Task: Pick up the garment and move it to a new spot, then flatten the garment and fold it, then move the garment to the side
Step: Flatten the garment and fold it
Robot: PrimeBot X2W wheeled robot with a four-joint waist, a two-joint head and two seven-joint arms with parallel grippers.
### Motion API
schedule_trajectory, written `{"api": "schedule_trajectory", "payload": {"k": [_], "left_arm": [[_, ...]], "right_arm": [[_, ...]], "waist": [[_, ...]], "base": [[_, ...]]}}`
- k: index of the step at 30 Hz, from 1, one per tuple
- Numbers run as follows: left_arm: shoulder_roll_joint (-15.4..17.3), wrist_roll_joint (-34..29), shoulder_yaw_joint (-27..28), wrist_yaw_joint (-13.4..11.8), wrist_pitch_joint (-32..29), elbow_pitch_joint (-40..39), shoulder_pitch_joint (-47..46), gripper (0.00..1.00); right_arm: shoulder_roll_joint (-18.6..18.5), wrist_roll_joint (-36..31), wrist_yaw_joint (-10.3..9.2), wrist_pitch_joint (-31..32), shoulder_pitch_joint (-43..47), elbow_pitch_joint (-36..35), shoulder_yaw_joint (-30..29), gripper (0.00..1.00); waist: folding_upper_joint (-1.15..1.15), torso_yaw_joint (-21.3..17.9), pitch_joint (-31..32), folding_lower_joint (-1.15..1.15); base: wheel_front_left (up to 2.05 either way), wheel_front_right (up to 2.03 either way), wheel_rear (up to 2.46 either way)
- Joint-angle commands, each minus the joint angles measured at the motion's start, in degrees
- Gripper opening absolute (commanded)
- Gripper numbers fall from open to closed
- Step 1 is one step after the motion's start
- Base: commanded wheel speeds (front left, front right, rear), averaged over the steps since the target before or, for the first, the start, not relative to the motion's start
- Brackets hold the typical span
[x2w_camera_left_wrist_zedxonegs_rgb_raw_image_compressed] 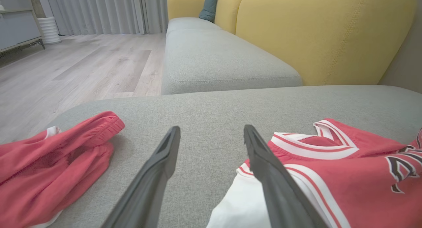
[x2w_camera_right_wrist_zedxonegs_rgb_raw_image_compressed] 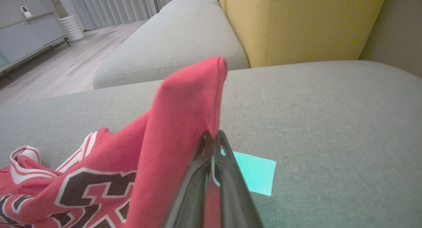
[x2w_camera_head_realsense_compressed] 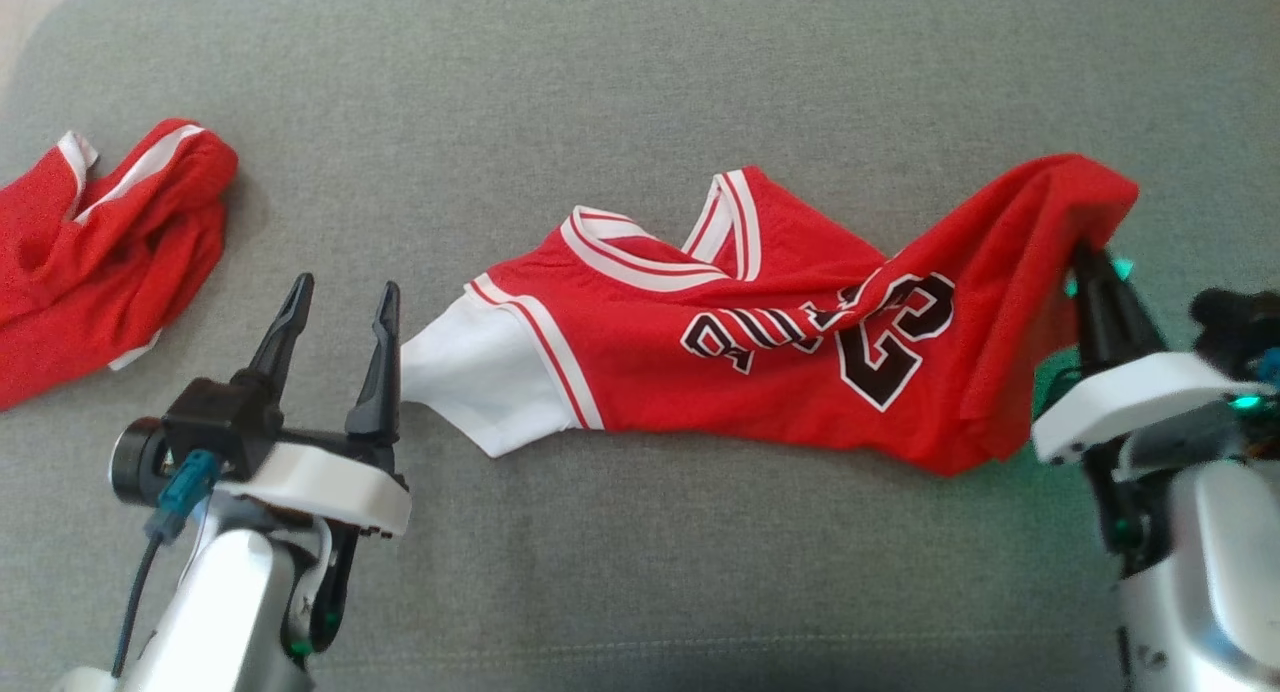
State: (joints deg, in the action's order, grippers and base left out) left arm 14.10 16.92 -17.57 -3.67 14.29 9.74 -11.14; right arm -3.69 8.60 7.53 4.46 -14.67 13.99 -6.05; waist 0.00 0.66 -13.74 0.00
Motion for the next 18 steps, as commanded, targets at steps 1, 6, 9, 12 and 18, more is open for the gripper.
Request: {"api": "schedule_trajectory", "payload": {"k": [1,6,9,12,18], "left_arm": [[0.7,-0.7,2.7,0.2,0.7,-1.6,-2.9,1.00],[0.2,-1.1,3.1,0.5,0.7,-1.7,-3.2,1.00],[-0.1,-1.3,3.3,0.9,0.7,-1.7,-3.6,1.00],[-0.7,-1.7,3.3,1.4,0.7,-1.6,-4.4,1.00],[-2.1,-2.5,3.3,2.5,0.7,-1.7,-6.1,1.00]], "right_arm": [[-1.4,0.4,-0.04,-0.3,-2.5,-3.2,0.7,0.00],[-3.2,-0.4,-0.04,1.4,-5.2,-5.6,-0.5,0.00],[-5.1,-1.1,-0.04,2.9,-8.7,-6.2,-1.5,0.00],[-7.2,-1.4,-0.04,3.8,-13.1,-5.2,-2.0,0.00],[-10.6,-1.0,-0.04,3.9,-22.7,-0.3,-1.0,0.00]], "waist": [[0.00,-0.1,-0.2,0.00],[0.00,-0.2,-0.6,0.00],[0.00,0.0,-1.2,0.00],[0.00,0.9,-1.9,0.00],[0.00,3.5,-4.1,0.00]], "base": [[0.00,0.00,0.00],[0.00,0.00,0.00],[0.00,0.00,0.00],[0.00,0.00,0.00],[0.00,0.00,0.00]]}}
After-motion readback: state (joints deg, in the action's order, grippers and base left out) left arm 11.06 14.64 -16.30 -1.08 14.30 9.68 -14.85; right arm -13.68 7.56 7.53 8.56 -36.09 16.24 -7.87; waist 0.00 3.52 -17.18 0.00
